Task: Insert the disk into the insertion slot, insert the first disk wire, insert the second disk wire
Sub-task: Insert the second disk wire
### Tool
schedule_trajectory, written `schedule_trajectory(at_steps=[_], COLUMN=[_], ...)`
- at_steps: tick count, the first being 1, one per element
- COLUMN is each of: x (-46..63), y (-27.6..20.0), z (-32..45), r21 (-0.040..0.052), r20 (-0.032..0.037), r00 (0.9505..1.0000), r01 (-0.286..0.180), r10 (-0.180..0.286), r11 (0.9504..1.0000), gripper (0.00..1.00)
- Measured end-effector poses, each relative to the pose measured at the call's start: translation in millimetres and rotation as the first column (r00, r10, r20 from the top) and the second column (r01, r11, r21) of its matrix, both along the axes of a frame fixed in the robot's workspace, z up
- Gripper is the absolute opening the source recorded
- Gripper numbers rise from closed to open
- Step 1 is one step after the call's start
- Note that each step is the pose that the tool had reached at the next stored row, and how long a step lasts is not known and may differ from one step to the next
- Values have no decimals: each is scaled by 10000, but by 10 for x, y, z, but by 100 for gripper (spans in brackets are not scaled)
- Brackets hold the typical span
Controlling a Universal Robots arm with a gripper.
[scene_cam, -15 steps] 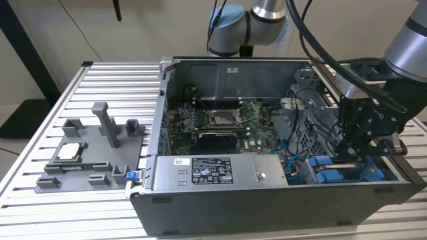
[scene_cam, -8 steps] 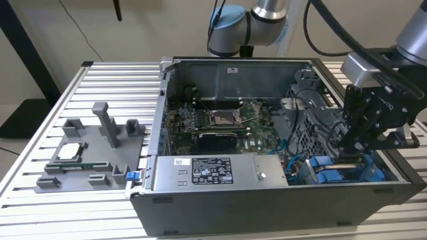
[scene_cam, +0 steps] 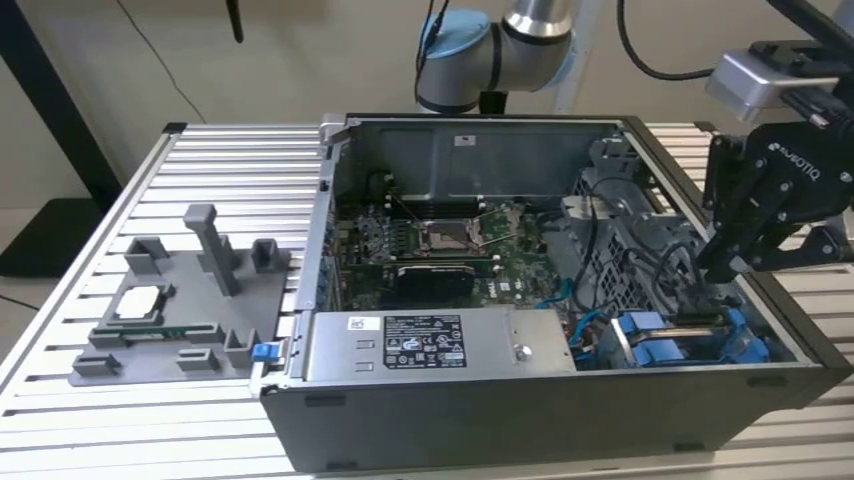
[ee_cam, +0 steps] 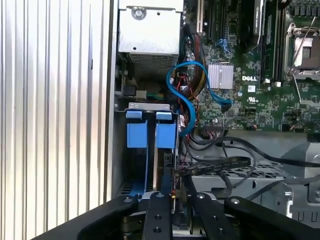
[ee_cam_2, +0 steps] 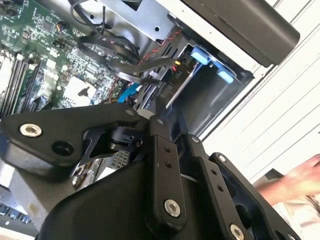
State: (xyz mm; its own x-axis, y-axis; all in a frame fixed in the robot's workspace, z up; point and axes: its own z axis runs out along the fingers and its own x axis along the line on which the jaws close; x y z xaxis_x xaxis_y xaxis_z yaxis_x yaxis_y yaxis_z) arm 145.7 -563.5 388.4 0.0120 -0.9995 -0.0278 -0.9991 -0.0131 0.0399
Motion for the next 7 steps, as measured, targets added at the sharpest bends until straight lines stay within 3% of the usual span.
schedule_trajectory(at_steps=[7], x=[0], y=[0], z=[19], r21=[1], r20=[0], r00=[10000], r01=[0], r10=[0], r11=[10000], gripper=[100])
